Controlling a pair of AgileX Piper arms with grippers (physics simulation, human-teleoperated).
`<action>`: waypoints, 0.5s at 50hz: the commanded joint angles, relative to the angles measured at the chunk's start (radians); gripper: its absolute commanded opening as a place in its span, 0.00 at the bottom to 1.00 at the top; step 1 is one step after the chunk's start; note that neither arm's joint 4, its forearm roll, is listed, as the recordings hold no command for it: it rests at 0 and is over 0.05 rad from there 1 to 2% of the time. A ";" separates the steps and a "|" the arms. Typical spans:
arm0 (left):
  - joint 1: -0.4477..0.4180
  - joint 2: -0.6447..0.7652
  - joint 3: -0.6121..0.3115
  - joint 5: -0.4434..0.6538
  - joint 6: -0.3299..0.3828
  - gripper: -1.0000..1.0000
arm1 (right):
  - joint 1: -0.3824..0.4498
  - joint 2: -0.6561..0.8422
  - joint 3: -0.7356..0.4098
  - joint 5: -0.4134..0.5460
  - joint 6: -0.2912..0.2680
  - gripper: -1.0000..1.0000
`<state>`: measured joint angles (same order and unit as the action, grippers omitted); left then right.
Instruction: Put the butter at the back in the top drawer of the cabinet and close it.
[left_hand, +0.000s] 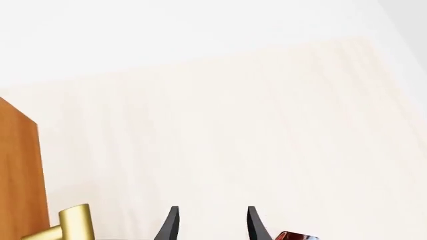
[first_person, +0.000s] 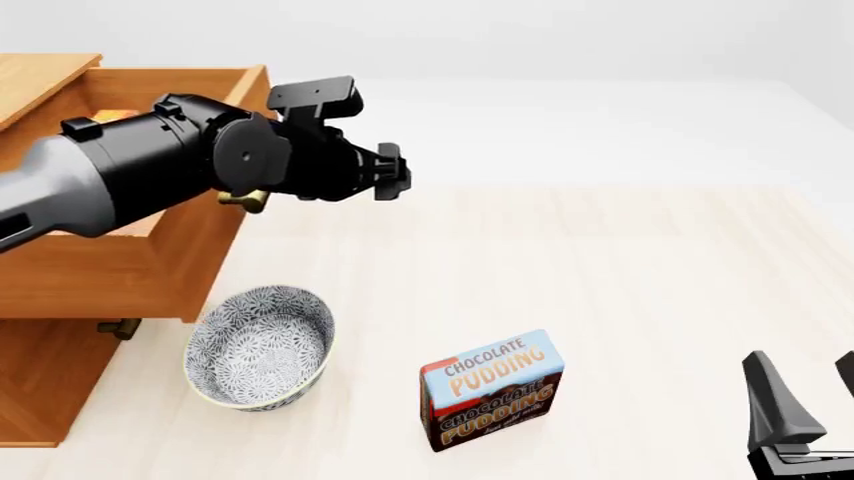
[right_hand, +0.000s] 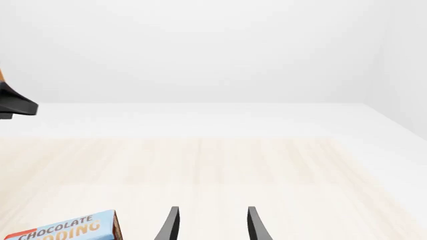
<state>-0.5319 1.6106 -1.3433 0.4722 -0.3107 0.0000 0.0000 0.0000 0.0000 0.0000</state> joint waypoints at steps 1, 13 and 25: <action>0.037 -0.012 -0.001 0.010 0.026 1.00 | 0.000 0.000 0.000 0.000 0.000 1.00; 0.062 -0.030 0.018 0.012 0.036 1.00 | 0.000 0.000 0.000 0.000 0.000 1.00; 0.089 -0.060 0.059 0.003 0.036 1.00 | 0.000 0.000 0.000 0.000 0.000 1.00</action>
<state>-0.4685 1.5756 -1.3133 0.4805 -0.2776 0.0000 0.0000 0.0000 0.0000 0.0000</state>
